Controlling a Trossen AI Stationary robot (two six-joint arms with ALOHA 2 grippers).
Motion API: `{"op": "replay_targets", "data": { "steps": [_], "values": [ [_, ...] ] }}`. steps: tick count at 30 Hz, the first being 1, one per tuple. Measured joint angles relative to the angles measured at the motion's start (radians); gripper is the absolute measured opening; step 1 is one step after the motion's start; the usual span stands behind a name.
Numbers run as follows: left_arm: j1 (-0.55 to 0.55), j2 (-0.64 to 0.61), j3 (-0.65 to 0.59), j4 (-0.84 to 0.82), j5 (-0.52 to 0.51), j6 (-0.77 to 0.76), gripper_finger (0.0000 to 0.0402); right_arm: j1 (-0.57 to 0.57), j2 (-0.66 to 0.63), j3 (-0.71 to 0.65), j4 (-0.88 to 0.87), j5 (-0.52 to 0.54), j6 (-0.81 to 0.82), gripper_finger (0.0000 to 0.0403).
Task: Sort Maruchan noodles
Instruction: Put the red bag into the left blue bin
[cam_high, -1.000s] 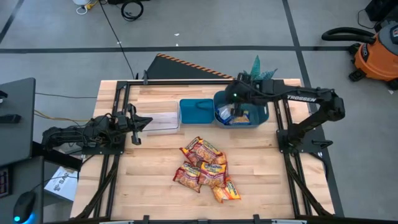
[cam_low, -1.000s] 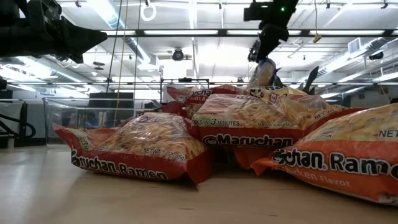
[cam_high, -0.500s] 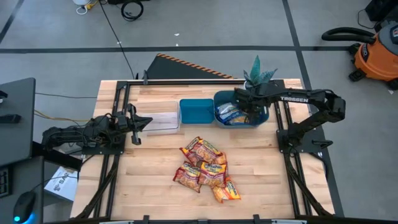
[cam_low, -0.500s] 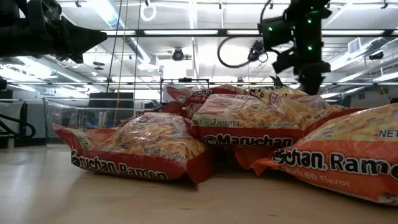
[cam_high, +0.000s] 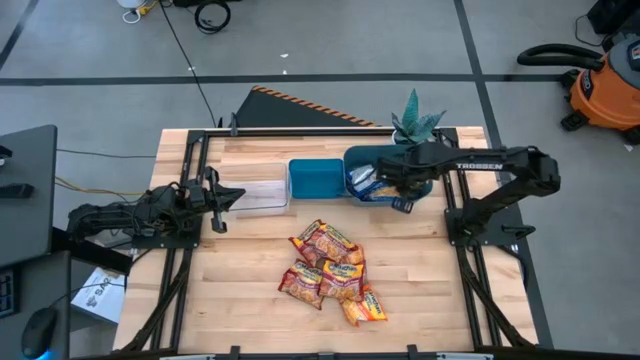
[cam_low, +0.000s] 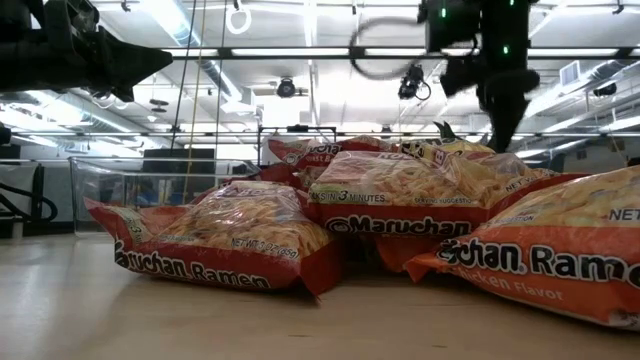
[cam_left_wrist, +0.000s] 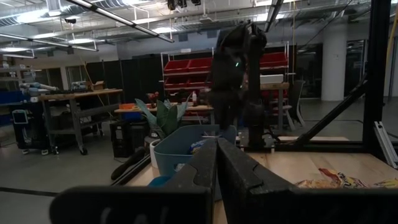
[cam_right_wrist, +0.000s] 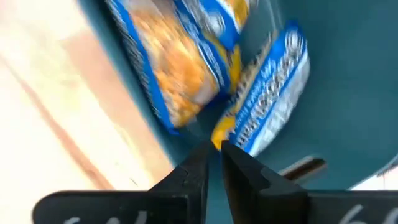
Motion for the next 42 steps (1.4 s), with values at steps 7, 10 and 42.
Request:
{"op": "replay_targets", "data": {
  "steps": [7, 10, 42],
  "values": [
    [0.000, 0.000, 0.000, 0.000, 0.000, 0.000, 0.0018, 0.135, -0.043, 0.047, 0.116, -0.038, 0.047, 0.0051],
    [0.000, 0.000, 0.000, 0.000, 0.000, 0.000, 0.0018, 0.209, -0.045, 0.033, 0.272, -0.102, 0.028, 0.0051],
    [0.000, 0.011, 0.000, 0.004, 0.000, 0.000, 0.0018, 0.397, 0.292, 0.167, 0.952, -0.281, -0.139, 0.0050]
  ]
}}
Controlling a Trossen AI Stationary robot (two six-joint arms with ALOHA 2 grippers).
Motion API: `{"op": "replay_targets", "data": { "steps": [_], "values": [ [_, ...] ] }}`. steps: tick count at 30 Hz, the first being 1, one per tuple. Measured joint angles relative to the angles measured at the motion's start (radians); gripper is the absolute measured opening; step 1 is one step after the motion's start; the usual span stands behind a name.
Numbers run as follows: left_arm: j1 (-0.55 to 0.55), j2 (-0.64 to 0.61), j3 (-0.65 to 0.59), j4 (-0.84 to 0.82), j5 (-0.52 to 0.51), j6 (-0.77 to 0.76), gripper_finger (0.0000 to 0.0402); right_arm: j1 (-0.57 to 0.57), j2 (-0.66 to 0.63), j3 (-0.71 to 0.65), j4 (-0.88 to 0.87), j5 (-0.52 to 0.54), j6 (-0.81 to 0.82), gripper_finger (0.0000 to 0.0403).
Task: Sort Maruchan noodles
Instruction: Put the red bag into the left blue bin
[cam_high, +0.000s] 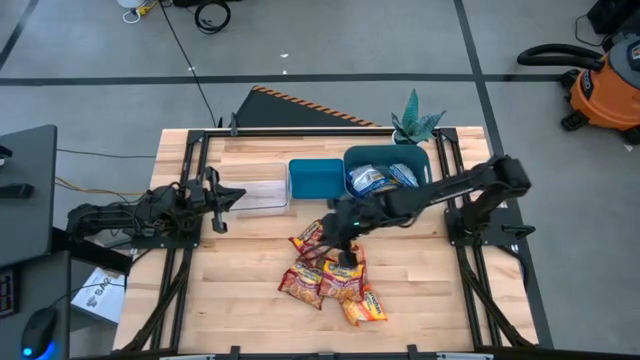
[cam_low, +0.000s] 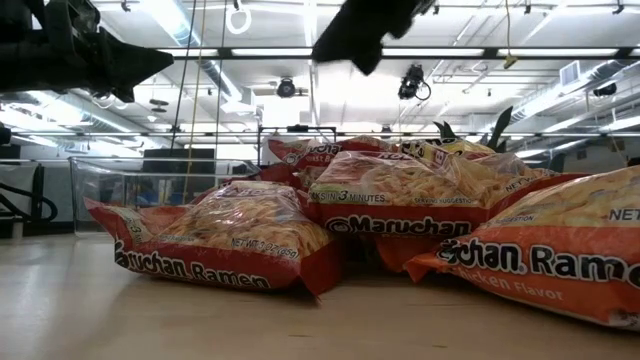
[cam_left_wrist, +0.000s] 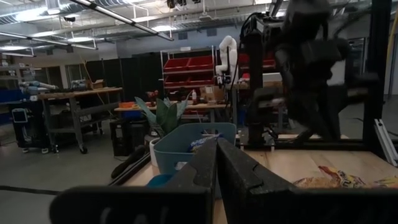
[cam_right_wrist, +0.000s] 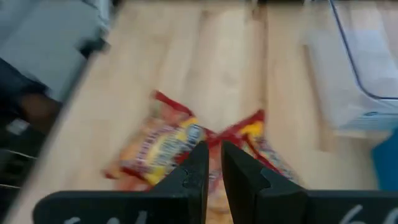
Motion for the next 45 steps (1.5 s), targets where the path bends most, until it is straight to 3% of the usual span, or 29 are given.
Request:
{"op": "replay_targets", "data": {
  "steps": [8, 18, 22, 39, 45],
  "values": [
    [0.000, 0.000, 0.000, -0.003, 0.000, 0.000, 0.0018, -0.002, 0.171, 0.203, -0.109, 0.193, -0.162, 0.0073],
    [0.000, 0.000, 0.000, -0.003, 0.000, 0.000, 0.0018, -0.045, 0.296, 0.282, -0.130, 0.075, -0.229, 0.0175],
    [0.000, 0.000, 0.000, -0.003, 0.000, 0.000, 0.0018, -0.054, 0.298, 0.283, -0.148, -0.012, -0.257, 0.0192],
    [0.000, 0.004, 0.000, 0.004, -0.001, 0.000, 0.0018, -0.087, 0.374, 0.264, -0.160, -0.054, -0.312, 0.0156],
    [0.000, 0.014, 0.000, -0.005, 0.001, 0.000, 0.0018, -0.087, 0.377, 0.265, -0.147, -0.052, -0.315, 0.0110]
  ]
}}
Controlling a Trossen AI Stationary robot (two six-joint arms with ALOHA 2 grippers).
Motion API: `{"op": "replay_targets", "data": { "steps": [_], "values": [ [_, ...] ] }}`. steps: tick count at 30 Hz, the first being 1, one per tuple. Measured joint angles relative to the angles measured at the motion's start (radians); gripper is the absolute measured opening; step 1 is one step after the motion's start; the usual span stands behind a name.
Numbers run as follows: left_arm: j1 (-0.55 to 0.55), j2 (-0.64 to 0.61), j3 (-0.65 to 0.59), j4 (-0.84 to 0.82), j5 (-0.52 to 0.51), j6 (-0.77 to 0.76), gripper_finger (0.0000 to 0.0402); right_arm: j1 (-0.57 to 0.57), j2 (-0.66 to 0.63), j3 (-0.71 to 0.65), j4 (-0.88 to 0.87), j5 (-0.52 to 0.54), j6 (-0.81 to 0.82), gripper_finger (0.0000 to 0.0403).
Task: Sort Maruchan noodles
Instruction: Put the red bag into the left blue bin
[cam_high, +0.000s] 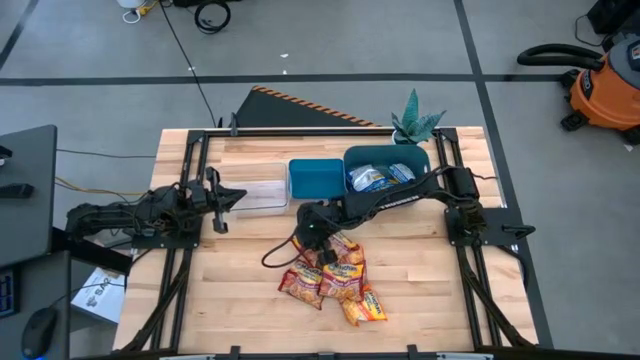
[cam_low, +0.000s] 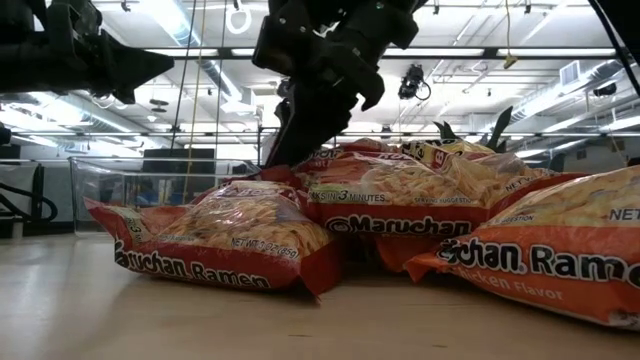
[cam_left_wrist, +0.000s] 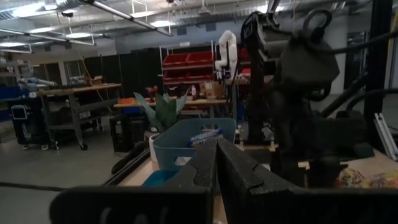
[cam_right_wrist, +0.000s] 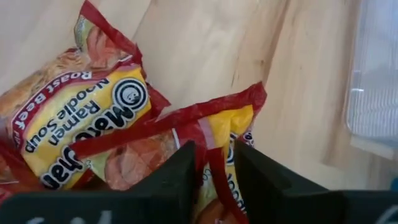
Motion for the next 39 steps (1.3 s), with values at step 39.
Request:
{"op": "replay_targets", "data": {
  "steps": [39],
  "values": [
    [0.000, -0.001, 0.000, 0.001, -0.001, 0.000, 0.0018, -0.140, -0.036, 0.331, -0.273, 0.693, -0.402, 0.0008]
  ]
}}
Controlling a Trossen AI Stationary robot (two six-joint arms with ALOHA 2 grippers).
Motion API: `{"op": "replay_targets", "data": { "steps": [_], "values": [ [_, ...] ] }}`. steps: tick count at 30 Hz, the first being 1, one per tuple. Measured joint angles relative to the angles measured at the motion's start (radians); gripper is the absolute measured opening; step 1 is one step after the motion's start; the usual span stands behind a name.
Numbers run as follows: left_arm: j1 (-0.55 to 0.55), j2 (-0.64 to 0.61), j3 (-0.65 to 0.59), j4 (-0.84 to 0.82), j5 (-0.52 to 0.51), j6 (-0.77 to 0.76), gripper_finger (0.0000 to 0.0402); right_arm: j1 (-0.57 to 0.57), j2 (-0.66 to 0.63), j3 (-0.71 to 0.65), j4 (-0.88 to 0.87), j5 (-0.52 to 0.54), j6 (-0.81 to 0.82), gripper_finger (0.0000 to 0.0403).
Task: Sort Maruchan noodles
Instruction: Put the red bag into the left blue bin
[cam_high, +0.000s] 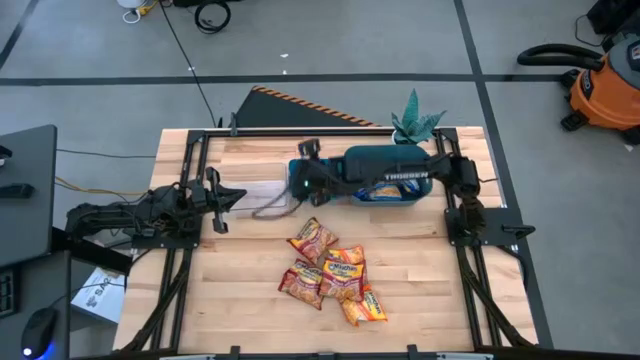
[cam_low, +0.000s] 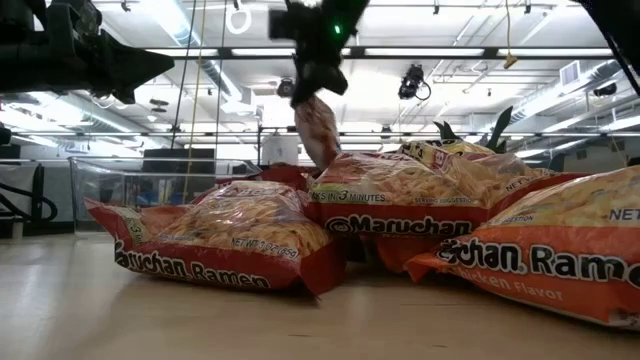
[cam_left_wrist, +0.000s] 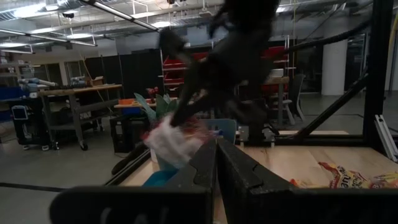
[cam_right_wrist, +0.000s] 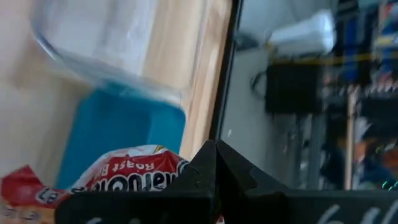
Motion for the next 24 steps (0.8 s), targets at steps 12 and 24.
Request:
{"op": "replay_targets", "data": {
  "steps": [12, 24],
  "values": [
    [0.000, 0.000, 0.000, 0.000, 0.000, 0.000, 0.0018, -0.245, 0.001, 0.000, -0.133, -0.297, 0.135, 0.0007],
    [0.000, 0.000, 0.000, 0.000, 0.000, 0.000, 0.0018, -0.277, 0.003, -0.041, -0.203, -0.528, 0.225, 0.0010]
  ]
}}
